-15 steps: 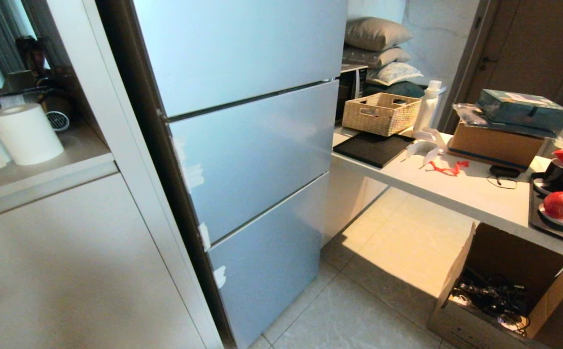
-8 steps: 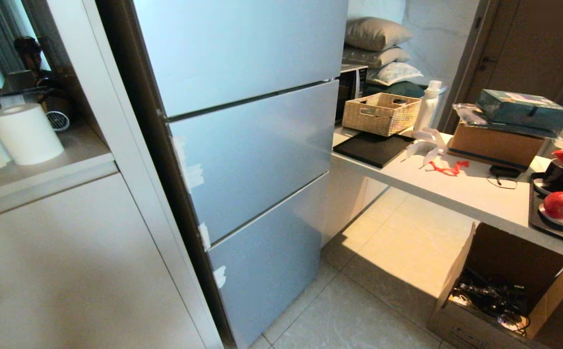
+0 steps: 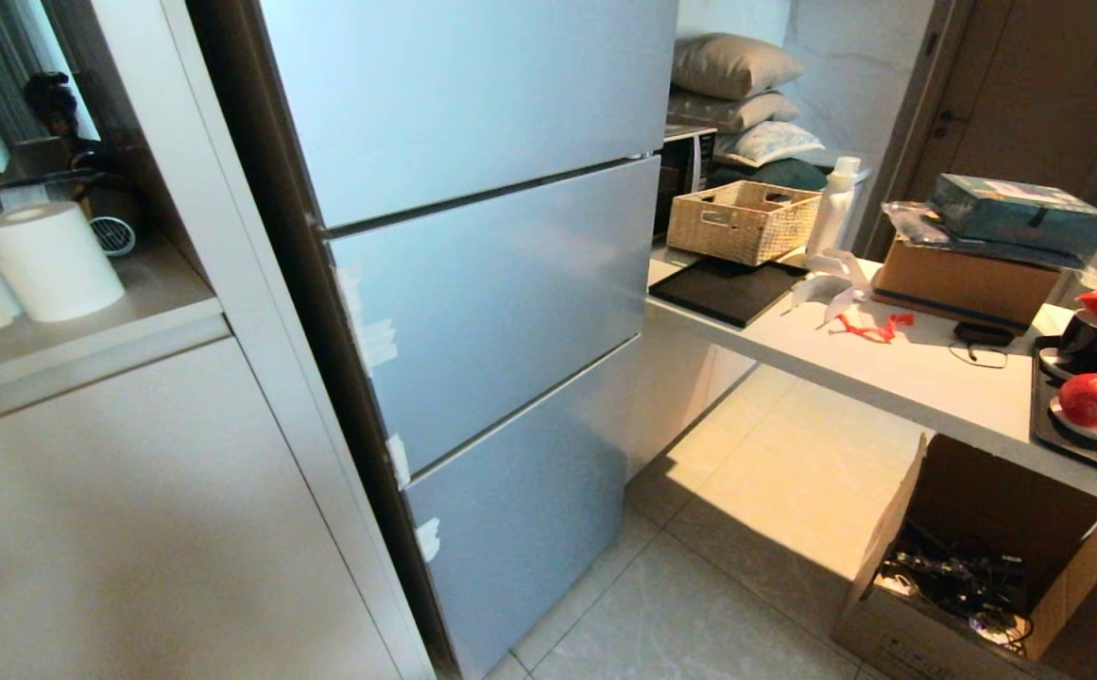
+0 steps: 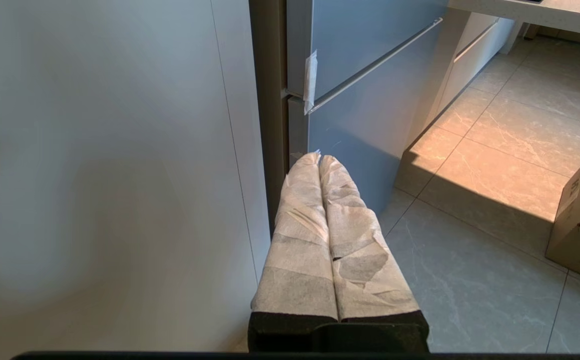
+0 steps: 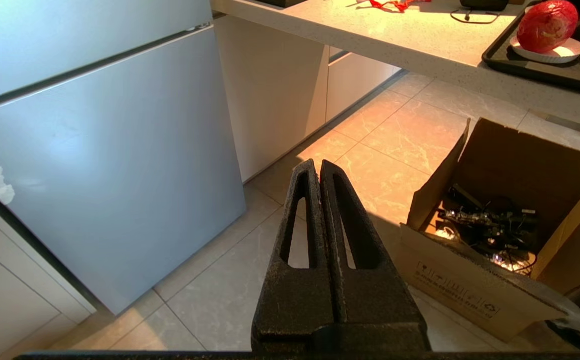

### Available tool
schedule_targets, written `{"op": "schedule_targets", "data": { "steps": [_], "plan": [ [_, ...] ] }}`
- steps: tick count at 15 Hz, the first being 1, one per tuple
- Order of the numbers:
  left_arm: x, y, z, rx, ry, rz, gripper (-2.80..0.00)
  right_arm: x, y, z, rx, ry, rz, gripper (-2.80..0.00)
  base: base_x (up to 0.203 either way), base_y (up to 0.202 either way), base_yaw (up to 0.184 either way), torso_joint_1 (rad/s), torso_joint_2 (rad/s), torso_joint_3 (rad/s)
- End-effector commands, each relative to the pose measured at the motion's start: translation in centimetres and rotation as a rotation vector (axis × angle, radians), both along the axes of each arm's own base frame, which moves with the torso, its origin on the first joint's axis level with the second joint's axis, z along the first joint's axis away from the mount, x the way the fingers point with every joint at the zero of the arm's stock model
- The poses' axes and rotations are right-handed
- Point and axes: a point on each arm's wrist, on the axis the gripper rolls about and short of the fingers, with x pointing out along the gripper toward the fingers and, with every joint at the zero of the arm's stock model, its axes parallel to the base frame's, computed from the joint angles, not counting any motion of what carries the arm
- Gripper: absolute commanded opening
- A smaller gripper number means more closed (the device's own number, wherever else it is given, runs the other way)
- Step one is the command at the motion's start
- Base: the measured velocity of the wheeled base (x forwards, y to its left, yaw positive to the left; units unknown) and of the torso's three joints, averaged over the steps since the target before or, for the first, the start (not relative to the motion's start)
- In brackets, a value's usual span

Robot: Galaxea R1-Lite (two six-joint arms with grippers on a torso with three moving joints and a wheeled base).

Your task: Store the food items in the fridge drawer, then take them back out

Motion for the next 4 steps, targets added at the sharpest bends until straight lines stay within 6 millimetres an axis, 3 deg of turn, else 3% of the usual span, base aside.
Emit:
{"op": "schedule_targets", "data": {
  "steps": [1,4],
  "plan": [
    [-0.02,0.0,0.07,0.0,-0.003,0.001,-2.8,0.02,0.0,-0.01,0.002,0.004,0.0,-2.8,0.0,0.0,0.0,0.0,0.0,0.0],
    [-0.02,0.0,0.07,0.0,-0.003,0.001,-2.8,0.02,0.0,0.01,-0.005,0.003,0.0,-2.8,0.0,0.0,0.0,0.0,0.0,0.0]
  ]
}}
